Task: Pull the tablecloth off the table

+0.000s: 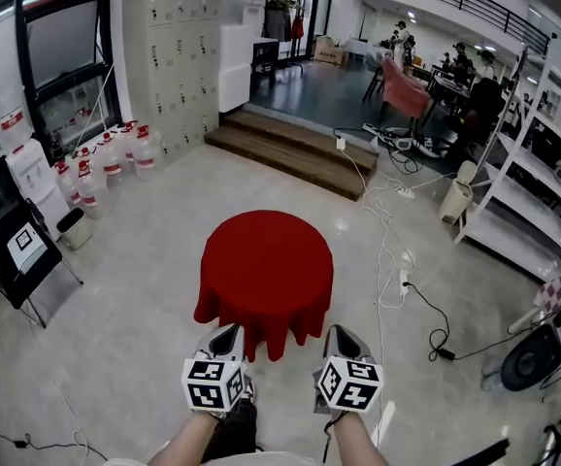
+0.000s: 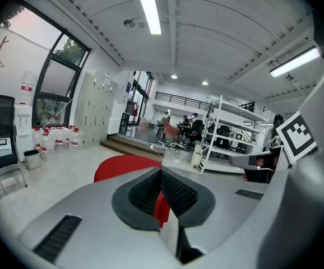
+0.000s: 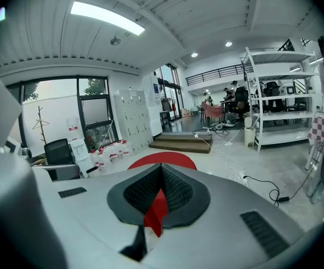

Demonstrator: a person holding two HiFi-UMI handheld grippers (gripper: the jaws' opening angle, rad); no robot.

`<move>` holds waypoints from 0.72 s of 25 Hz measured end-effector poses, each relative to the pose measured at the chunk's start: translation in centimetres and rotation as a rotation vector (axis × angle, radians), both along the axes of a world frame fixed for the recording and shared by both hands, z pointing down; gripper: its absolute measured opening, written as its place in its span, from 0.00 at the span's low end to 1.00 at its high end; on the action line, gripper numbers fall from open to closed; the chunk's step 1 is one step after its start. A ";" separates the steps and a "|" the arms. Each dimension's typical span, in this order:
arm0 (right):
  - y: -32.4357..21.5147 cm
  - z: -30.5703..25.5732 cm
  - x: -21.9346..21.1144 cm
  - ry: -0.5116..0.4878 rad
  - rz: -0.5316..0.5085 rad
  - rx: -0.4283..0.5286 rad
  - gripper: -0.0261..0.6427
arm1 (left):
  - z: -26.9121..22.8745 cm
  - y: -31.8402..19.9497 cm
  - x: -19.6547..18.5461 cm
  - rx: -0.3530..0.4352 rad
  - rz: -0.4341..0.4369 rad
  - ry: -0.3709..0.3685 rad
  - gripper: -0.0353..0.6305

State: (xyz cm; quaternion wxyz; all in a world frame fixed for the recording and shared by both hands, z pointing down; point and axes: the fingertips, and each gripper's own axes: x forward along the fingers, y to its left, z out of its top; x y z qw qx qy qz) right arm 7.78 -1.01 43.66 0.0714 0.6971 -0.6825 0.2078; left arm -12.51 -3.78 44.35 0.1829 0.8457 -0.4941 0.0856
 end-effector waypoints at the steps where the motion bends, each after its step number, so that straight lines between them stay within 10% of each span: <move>1: -0.4 0.1 0.3 0.000 0.008 -0.001 0.08 | 0.1 -0.4 0.3 -0.001 0.006 0.001 0.08; 18: -10.5 -2.0 4.1 -0.003 0.117 0.046 0.08 | -2.4 -12.9 3.8 0.056 0.106 0.016 0.08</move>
